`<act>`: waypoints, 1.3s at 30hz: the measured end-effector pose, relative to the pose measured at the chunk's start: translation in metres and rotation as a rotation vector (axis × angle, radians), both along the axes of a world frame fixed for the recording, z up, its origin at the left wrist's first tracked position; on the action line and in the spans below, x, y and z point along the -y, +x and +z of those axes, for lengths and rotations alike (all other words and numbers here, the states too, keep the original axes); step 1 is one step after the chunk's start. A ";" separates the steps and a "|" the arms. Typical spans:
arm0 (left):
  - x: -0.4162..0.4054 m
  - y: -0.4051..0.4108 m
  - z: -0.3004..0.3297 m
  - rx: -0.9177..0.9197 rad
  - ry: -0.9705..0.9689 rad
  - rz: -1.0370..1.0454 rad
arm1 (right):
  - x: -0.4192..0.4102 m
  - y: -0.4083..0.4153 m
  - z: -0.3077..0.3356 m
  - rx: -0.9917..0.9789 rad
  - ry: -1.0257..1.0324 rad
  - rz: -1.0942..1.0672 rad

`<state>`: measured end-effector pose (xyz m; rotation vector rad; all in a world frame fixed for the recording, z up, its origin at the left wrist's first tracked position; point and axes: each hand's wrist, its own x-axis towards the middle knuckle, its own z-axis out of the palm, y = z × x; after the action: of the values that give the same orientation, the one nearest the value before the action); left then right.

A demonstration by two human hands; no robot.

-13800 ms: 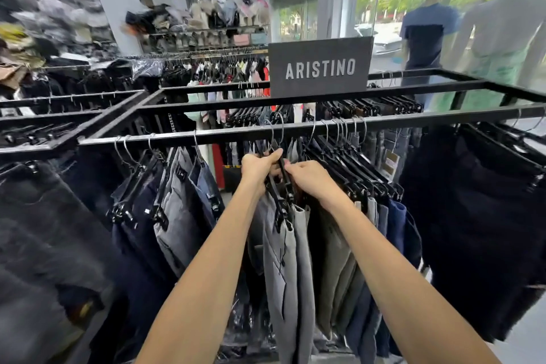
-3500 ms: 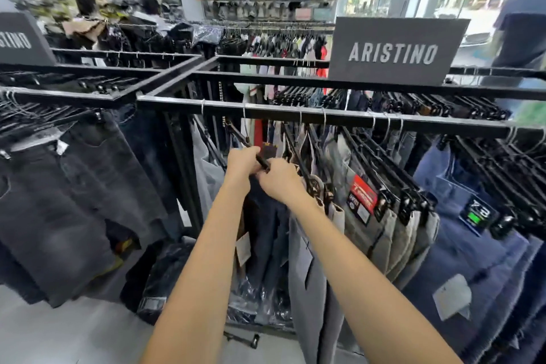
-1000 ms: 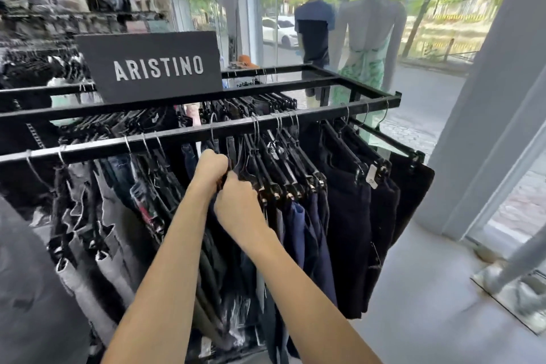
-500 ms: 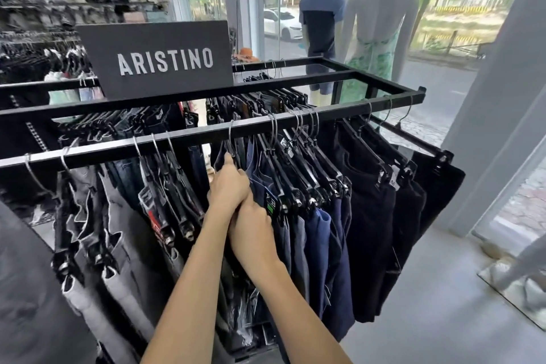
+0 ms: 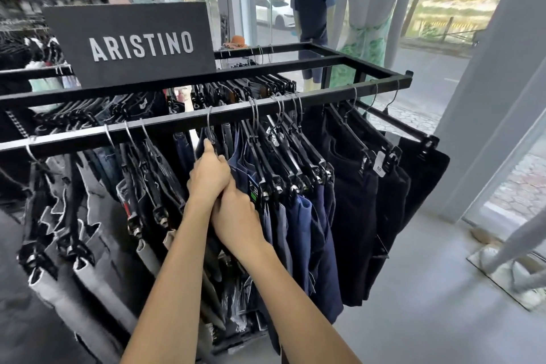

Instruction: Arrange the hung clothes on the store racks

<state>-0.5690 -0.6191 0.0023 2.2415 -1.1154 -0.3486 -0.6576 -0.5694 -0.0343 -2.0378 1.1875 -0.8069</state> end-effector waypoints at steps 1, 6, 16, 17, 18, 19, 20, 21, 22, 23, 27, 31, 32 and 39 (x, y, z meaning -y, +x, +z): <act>0.000 -0.001 0.000 0.004 0.003 0.009 | 0.003 -0.001 0.000 0.015 0.018 0.022; 0.002 -0.009 0.007 0.065 0.070 0.082 | 0.016 -0.020 0.009 0.001 0.197 0.248; 0.018 -0.148 0.053 0.470 -0.342 0.511 | 0.102 -0.193 0.071 0.204 -0.138 0.376; 0.030 -0.167 0.053 0.438 -0.397 0.446 | 0.121 -0.213 0.075 0.259 -0.160 0.305; 0.045 -0.187 0.054 0.388 -0.436 0.368 | 0.140 -0.232 0.078 0.293 -0.170 0.240; 0.059 -0.207 0.054 0.350 -0.452 0.295 | 0.157 -0.250 0.080 0.298 -0.173 0.187; 0.073 -0.229 0.056 0.334 -0.456 0.232 | 0.173 -0.267 0.081 0.280 -0.196 0.140; 0.084 -0.247 0.056 0.322 -0.455 0.174 | 0.184 -0.277 0.081 0.264 -0.237 0.093; 0.095 -0.264 0.055 0.299 -0.448 0.123 | 0.195 -0.287 0.080 0.261 -0.281 0.047; 0.107 -0.281 0.056 0.273 -0.430 0.085 | 0.206 -0.296 0.081 0.253 -0.316 0.002; 0.147 -0.319 0.051 0.232 -0.193 0.055 | 0.253 -0.319 0.078 0.065 -0.173 -0.069; 0.174 -0.327 0.027 0.045 0.095 0.065 | 0.277 -0.331 0.069 -0.076 0.157 0.049; 0.176 -0.330 0.021 -0.048 0.112 0.067 | 0.281 -0.332 0.065 -0.082 0.183 0.065; 0.193 -0.355 0.010 -0.153 -0.071 0.069 | 0.309 -0.338 0.062 -0.117 0.259 0.173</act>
<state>-0.9244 -0.8118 0.0119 2.1465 -0.9545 -0.4376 -0.9954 -0.8782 0.0275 -1.9595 1.0977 -0.4322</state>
